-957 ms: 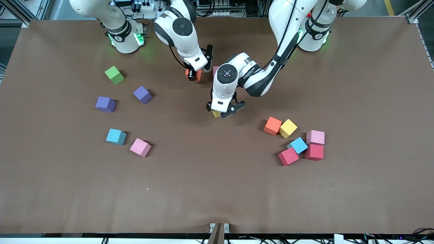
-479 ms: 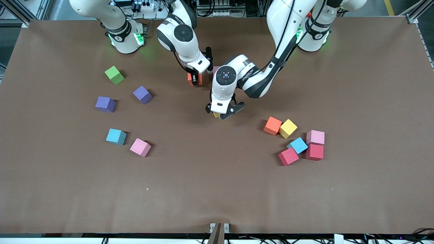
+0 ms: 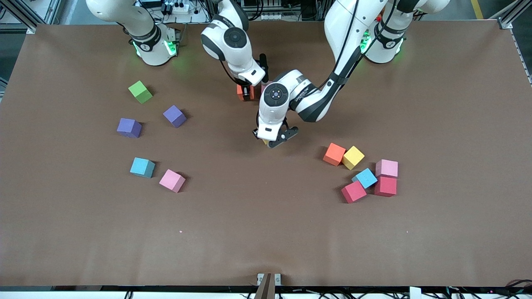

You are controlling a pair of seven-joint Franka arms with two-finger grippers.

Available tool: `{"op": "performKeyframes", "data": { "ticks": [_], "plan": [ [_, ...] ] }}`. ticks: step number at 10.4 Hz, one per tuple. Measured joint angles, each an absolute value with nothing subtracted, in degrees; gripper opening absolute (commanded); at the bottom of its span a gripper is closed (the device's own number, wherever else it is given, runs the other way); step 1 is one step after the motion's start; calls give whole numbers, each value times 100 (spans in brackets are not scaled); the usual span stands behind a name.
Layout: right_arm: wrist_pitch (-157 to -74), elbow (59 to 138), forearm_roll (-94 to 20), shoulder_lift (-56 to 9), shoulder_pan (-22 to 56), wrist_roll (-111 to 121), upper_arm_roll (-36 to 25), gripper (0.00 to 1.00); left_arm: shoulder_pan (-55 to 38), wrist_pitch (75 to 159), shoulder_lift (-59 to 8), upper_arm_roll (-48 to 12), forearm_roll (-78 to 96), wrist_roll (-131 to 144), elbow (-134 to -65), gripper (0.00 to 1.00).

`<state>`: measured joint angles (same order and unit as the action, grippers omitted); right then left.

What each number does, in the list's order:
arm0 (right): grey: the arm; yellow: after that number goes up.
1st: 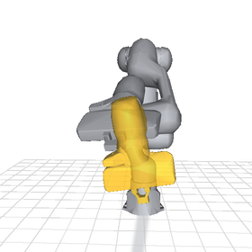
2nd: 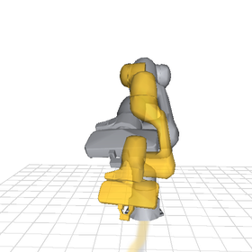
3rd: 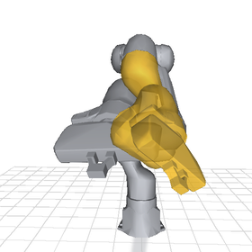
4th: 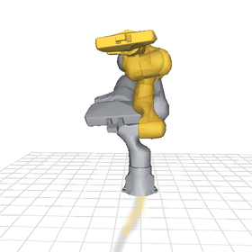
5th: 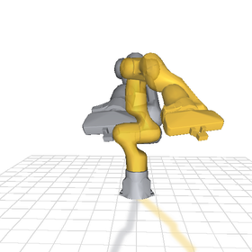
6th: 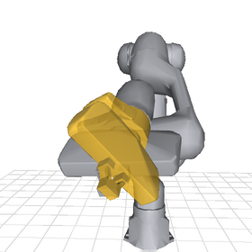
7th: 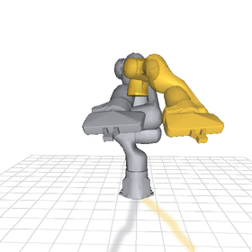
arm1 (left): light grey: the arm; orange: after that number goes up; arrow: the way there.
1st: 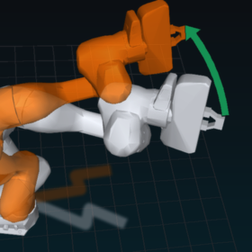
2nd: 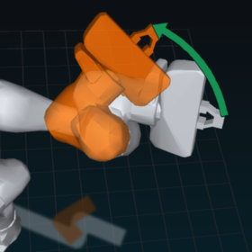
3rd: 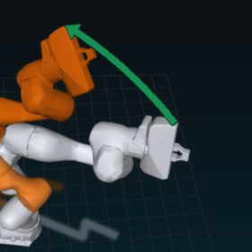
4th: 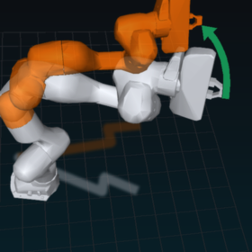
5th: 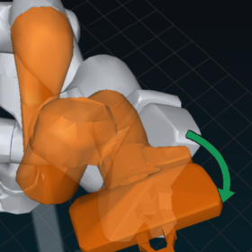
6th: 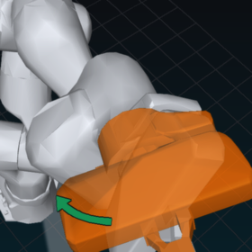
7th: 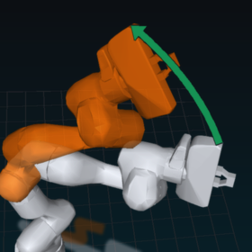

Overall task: Form number 2 with 11 blocks
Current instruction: 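Grasp the yellow cube with the left gripper while the right gripper places orange, then place the yellow cube with the left gripper while the right gripper withdraws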

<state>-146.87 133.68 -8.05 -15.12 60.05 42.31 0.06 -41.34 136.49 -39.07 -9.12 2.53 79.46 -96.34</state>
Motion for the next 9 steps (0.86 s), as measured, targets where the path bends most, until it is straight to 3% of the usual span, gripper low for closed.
{"op": "performKeyframes", "data": {
  "ticks": [9],
  "plan": [
    [-14699, 13033, -879, -1885, 6163, 4076, 9, 24, -3181, 12347, -2750, -856, 247, 7714, -9580, 0]
  ]
}}
